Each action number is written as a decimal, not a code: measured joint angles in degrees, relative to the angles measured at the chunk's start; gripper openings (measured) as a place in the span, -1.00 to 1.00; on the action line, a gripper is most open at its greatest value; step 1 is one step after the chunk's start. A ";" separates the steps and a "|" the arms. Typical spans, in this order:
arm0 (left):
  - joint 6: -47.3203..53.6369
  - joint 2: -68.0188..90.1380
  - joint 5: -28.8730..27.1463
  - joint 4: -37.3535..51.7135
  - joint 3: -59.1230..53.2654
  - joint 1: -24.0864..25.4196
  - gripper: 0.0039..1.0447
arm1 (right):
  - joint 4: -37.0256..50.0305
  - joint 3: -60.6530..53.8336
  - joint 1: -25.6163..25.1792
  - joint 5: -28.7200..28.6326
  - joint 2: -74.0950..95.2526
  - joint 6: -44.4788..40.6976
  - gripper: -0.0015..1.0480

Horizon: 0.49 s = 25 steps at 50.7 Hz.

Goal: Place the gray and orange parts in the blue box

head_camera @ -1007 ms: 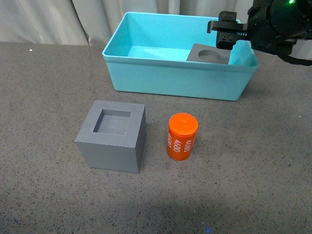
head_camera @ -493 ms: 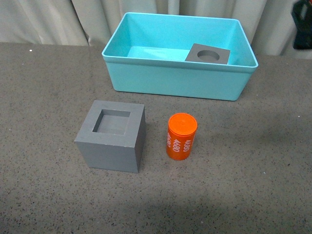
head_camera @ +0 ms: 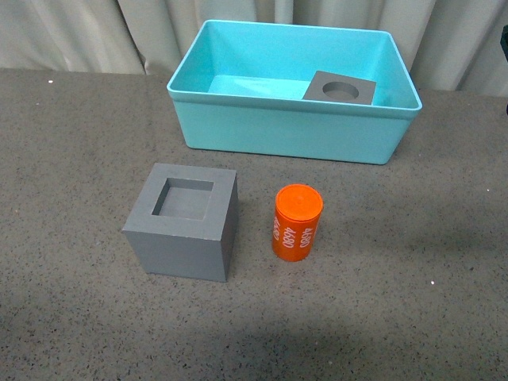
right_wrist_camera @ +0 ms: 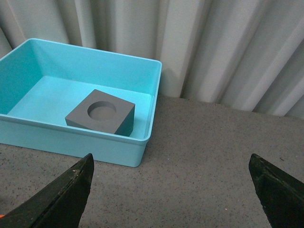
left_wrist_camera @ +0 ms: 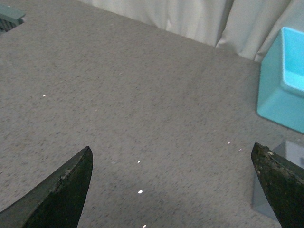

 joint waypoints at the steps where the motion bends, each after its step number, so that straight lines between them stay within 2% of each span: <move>1: -0.31 2.19 1.27 1.95 0.52 0.44 0.88 | 0.00 0.00 0.00 0.00 0.00 0.00 0.81; 6: -1.18 15.91 7.52 13.38 4.20 2.10 0.88 | 0.00 0.00 0.04 -0.02 -0.02 -0.07 0.81; 12: -1.25 32.94 15.30 22.91 9.33 2.05 0.88 | 0.00 0.00 0.02 0.04 -0.02 -0.07 0.81; 16: -1.25 43.47 18.40 24.87 13.77 1.16 0.88 | 0.00 0.00 0.04 0.00 -0.02 -0.09 0.81; 25: -0.28 56.57 20.90 26.64 19.04 -2.12 0.88 | 0.00 0.00 0.02 0.00 -0.02 -0.09 0.81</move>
